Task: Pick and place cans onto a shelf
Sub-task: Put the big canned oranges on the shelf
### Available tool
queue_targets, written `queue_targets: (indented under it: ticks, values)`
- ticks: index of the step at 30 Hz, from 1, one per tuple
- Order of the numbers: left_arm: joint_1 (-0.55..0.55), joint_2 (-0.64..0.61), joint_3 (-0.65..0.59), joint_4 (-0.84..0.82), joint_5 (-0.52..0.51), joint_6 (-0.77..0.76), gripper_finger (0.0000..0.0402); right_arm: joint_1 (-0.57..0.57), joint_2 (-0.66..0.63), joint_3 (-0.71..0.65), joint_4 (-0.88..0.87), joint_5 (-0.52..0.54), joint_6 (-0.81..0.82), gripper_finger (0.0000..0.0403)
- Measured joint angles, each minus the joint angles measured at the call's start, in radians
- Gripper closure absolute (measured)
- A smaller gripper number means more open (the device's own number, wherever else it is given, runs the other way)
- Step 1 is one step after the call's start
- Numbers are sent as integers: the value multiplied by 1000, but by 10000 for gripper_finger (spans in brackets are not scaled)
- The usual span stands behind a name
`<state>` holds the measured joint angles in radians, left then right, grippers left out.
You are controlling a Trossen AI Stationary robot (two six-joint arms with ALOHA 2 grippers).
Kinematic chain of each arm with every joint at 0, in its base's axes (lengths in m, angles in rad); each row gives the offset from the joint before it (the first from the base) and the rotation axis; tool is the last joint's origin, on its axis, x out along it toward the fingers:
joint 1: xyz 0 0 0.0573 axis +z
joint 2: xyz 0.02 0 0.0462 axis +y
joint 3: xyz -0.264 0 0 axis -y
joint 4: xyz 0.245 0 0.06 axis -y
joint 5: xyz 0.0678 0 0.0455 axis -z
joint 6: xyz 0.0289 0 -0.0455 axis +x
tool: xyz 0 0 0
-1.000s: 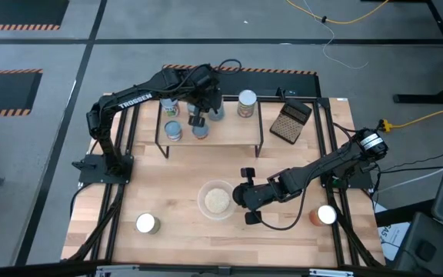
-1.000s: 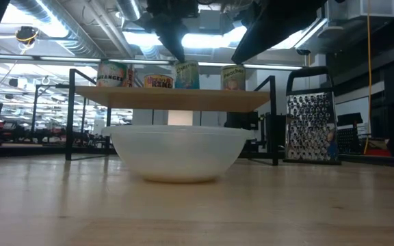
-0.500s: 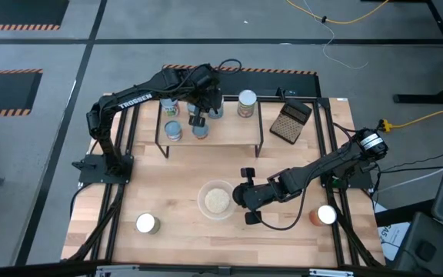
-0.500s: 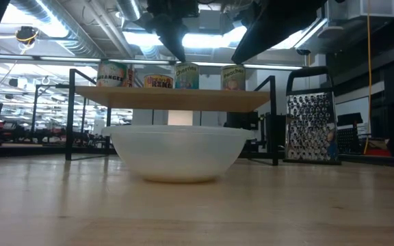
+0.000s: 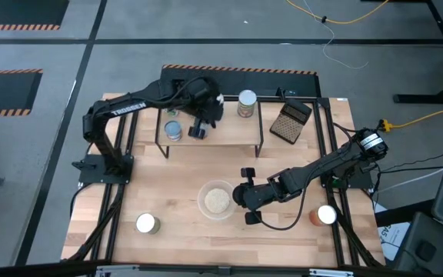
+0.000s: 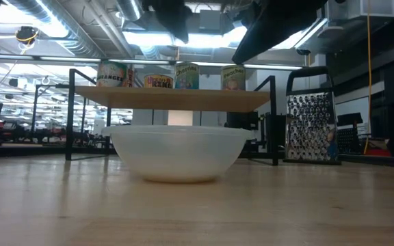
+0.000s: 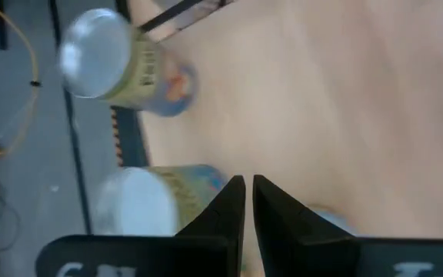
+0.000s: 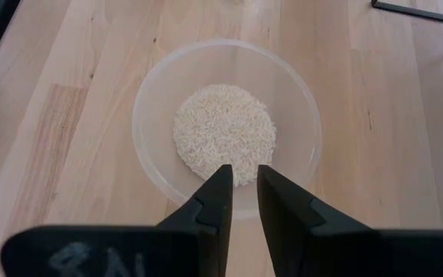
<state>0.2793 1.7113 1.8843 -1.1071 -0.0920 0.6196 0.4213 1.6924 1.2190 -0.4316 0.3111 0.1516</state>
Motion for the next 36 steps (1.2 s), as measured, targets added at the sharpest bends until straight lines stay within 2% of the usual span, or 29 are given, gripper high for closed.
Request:
queue_targets:
  ticks: [9,15,17,19,27,31,36]
  values:
    - [-158,-70,0,-172,15,-302,379,0,0,0,-5,0,0,336]
    - [-271,-101,0,-358,149,-496,379,0,0,0,-6,0,-1,336]
    - [-320,-108,0,-394,161,-560,379,0,0,0,-5,1,-1,336]
    - [-380,-114,0,-406,139,-631,379,0,0,0,-5,0,-1,336]
    - [-644,-122,-21,-430,-54,-956,379,0,0,0,-6,0,2,336]
    - [-765,-123,-73,-434,-64,-1170,379,0,0,0,-6,0,2,336]
    - [-903,-121,-208,-422,-54,-1447,379,0,0,0,-6,1,2,336]
